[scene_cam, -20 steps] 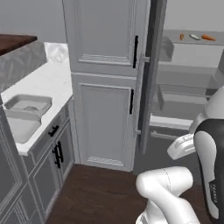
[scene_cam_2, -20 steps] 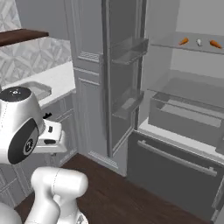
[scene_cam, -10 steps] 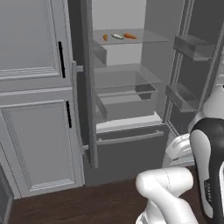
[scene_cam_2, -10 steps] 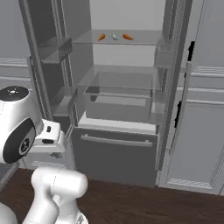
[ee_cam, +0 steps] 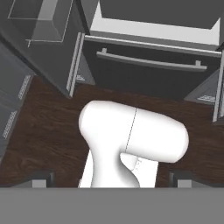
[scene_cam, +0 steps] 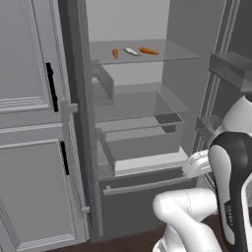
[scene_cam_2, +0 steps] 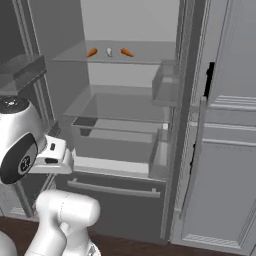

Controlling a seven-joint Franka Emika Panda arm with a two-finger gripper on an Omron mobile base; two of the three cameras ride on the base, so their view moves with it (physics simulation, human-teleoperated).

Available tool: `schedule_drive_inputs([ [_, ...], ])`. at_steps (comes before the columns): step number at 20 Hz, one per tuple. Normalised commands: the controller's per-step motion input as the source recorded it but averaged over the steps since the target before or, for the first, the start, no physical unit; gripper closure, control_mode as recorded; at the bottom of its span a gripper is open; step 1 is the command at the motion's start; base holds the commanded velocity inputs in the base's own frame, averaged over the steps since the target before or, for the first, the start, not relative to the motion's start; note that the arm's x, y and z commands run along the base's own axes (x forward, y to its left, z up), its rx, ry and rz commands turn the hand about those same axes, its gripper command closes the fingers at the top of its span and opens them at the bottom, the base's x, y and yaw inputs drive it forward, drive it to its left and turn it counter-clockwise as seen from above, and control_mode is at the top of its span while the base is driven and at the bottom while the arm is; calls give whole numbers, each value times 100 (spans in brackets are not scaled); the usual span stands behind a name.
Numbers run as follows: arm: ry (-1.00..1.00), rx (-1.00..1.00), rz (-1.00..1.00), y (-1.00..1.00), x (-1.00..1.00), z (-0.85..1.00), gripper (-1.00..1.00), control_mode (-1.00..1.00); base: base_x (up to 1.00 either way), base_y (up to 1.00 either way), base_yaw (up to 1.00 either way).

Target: Place one carrot and one fish in each tupperware on the nearby counter, to pack two identical lunches.

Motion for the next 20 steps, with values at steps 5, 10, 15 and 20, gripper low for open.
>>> schedule_drive_inputs([
  [5, 0, 0, 0, 0, 0, 0, -100, 100, 25, -59, -1],
  [10, 0, 0, 0, 0, 0, 0, -100, 100, 41, 0, -8],
  [15, 0, 0, 0, 0, 0, 0, -100, 100, 81, 8, -11],
  [20, 0, 0, 0, 0, 0, 0, -100, 100, 80, 14, -10],
])
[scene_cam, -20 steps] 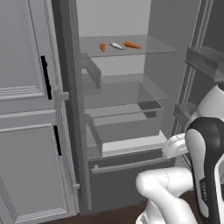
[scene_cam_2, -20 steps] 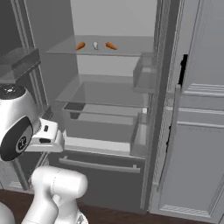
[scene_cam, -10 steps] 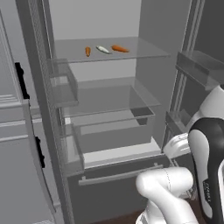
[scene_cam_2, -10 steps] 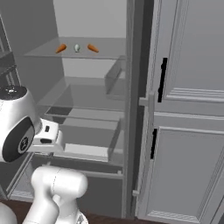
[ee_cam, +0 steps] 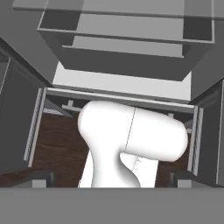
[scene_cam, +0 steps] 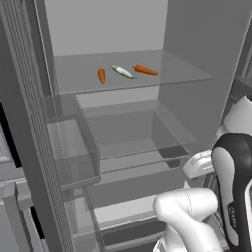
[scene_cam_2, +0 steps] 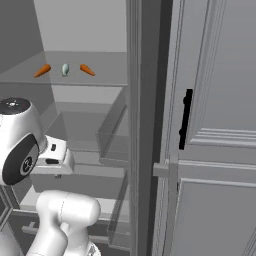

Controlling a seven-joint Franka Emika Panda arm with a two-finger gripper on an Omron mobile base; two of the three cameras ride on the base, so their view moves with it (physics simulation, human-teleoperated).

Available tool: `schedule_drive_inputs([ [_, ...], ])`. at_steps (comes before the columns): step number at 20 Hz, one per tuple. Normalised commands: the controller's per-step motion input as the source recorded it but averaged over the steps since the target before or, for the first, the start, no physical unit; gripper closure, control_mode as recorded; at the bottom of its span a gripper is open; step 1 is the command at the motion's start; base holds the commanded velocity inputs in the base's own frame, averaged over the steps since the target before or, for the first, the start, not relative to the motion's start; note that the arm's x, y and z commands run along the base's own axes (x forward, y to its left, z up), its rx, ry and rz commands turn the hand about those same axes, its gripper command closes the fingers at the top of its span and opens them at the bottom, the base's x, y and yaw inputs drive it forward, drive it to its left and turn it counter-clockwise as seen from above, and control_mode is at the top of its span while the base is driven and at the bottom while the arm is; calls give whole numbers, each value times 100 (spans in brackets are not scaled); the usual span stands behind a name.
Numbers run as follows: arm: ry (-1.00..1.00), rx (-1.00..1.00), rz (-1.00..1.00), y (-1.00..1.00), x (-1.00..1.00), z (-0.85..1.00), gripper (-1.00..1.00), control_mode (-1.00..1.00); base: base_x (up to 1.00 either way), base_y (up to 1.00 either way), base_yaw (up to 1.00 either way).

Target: Place one carrot and one fish in each tupperware on the nearby counter, to pack two identical lunches.

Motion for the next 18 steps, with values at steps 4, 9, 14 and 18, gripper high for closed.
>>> schedule_drive_inputs([
  [4, 0, 0, 0, 0, 0, 0, -100, 100, 13, 7, -2],
  [9, 0, 0, 0, 0, 0, 0, -100, 100, 0, 0, 0],
  [14, -11, -1, 0, 1, -5, 10, -100, -100, -2, 0, 0],
  [18, -55, -5, 1, 8, -6, 46, -100, -100, 0, 0, 0],
])
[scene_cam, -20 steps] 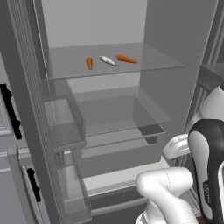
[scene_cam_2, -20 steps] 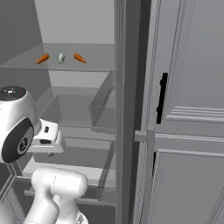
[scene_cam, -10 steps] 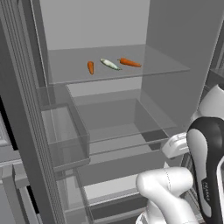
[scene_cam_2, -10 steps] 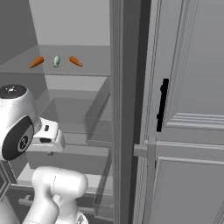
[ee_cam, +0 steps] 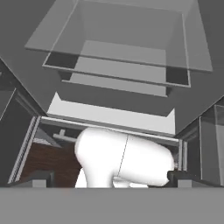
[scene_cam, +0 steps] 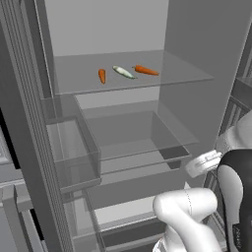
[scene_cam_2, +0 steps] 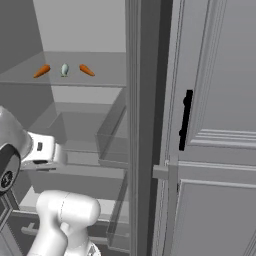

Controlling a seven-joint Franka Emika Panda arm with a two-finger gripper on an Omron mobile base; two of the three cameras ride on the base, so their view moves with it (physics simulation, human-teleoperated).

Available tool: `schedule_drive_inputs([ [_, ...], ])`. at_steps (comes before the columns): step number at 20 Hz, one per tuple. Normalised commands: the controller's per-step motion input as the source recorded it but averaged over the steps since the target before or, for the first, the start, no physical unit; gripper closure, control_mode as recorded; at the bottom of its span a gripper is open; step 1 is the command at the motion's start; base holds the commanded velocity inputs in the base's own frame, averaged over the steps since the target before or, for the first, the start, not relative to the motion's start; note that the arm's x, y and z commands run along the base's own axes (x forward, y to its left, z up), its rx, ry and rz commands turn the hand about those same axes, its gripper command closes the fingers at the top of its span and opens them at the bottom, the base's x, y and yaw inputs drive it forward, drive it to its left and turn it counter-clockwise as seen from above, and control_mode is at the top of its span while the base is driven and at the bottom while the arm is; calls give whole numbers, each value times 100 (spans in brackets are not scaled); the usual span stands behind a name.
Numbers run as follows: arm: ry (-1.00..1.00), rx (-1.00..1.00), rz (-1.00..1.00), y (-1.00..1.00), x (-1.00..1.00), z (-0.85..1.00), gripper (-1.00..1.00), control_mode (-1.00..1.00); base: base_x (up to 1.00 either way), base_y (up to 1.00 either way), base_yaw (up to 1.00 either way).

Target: Place one carrot and one fish in each tupperware on the nearby counter, to pack two identical lunches.

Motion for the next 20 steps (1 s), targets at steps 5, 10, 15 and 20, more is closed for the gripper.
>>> schedule_drive_inputs([
  [5, -74, -7, 5, 19, 2, 40, -100, -100, 0, 0, 0],
  [10, -59, -8, 0, 7, 23, 91, -100, -100, 0, 0, 0],
  [15, -20, 0, -1, 10, 98, 100, -100, -100, 0, 0, 0],
  [20, 6, 0, -1, 11, 100, 47, -100, -100, 0, 0, 0],
])
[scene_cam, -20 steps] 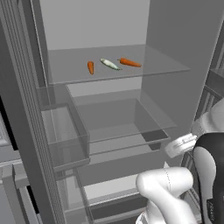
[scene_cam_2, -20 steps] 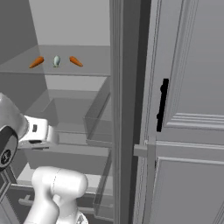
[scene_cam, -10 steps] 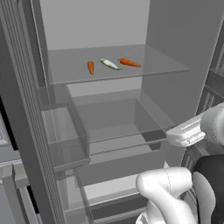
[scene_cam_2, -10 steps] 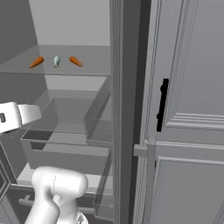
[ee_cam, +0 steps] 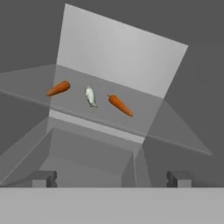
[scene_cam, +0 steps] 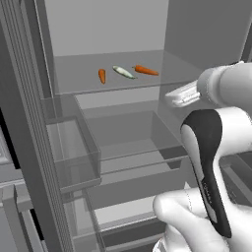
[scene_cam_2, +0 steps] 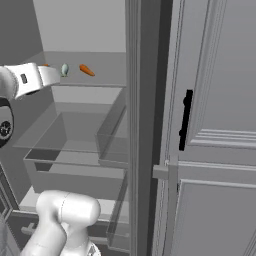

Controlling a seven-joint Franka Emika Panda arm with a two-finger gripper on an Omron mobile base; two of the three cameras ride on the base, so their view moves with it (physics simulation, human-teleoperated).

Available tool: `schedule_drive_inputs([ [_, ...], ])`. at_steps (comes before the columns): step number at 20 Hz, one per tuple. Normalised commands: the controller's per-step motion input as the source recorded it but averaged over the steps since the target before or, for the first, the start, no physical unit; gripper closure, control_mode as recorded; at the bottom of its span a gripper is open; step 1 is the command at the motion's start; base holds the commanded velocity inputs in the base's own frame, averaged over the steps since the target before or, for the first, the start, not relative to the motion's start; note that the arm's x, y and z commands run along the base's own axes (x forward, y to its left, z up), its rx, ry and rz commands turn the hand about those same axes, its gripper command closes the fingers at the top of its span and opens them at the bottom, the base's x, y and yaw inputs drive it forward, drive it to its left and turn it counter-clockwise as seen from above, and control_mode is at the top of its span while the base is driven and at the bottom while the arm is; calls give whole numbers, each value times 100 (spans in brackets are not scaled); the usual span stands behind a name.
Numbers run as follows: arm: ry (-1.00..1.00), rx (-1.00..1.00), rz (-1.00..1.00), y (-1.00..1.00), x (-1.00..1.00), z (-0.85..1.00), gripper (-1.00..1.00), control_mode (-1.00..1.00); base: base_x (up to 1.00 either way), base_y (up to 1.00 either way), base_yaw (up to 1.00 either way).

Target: Place one carrot and one fish in each tupperware on the nearby counter, to pack two identical lunches.

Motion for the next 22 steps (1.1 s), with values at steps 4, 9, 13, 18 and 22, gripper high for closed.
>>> schedule_drive_inputs([
  [4, 10, 1, -4, 10, 100, 1, -100, -100, 0, 0, 0],
  [9, 15, 3, -2, 3, 100, 0, -100, -100, 0, 0, 0],
  [13, 22, 5, -1, 0, 100, 0, -100, -100, 0, 0, 0],
  [18, 13, 4, -1, 1, 100, -23, -100, -100, 0, 0, 0],
  [22, 2, 0, 1, 1, 100, -53, -100, -100, 0, 0, 0],
])
